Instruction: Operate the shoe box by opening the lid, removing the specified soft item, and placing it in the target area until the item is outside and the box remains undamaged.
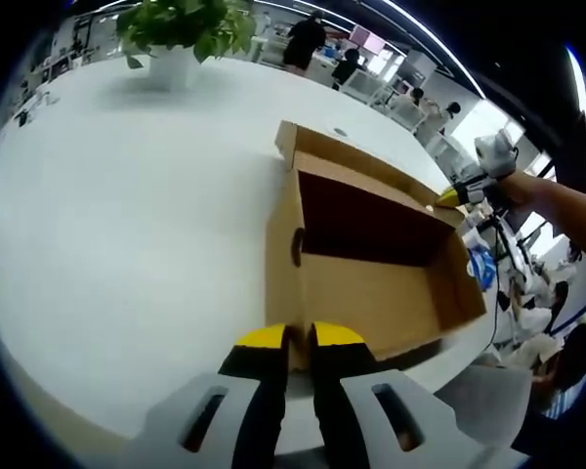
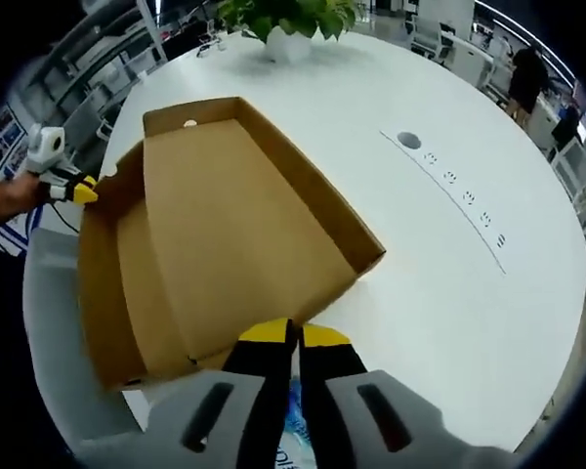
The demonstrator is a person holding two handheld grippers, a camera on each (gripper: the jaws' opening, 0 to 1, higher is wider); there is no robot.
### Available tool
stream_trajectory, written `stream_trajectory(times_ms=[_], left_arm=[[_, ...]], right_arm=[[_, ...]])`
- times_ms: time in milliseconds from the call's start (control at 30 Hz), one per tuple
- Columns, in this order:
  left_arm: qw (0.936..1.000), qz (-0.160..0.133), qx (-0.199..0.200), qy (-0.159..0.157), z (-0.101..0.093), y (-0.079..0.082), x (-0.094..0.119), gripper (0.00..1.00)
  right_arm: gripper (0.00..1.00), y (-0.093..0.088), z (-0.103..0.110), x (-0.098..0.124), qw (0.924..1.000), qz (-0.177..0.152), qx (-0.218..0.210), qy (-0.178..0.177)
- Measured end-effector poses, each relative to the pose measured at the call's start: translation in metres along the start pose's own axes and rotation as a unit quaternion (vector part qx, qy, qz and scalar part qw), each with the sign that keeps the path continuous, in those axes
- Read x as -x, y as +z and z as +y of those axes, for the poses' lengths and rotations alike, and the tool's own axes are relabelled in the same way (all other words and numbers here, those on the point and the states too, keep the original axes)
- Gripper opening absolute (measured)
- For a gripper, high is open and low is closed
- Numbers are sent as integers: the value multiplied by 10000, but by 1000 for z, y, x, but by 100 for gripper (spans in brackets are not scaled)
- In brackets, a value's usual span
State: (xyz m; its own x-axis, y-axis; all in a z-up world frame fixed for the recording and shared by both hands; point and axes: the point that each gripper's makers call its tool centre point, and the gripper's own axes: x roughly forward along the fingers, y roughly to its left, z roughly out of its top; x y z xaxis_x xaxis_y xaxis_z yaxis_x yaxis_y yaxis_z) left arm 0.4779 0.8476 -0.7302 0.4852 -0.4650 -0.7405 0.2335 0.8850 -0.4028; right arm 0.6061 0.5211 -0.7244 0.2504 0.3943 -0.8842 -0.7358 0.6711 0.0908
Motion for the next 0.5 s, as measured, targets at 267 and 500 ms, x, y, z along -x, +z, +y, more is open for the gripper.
stream_trajectory(times_ms=[267,500], left_arm=[[10000,-13,16,0,-1,0,0,5],[10000,-45,60,-3,0,0,1,5]], right_arm=[[0,15,4,19,9953,-490,750,-380],[0,30,14,44,9791,-1127,1522,-735]])
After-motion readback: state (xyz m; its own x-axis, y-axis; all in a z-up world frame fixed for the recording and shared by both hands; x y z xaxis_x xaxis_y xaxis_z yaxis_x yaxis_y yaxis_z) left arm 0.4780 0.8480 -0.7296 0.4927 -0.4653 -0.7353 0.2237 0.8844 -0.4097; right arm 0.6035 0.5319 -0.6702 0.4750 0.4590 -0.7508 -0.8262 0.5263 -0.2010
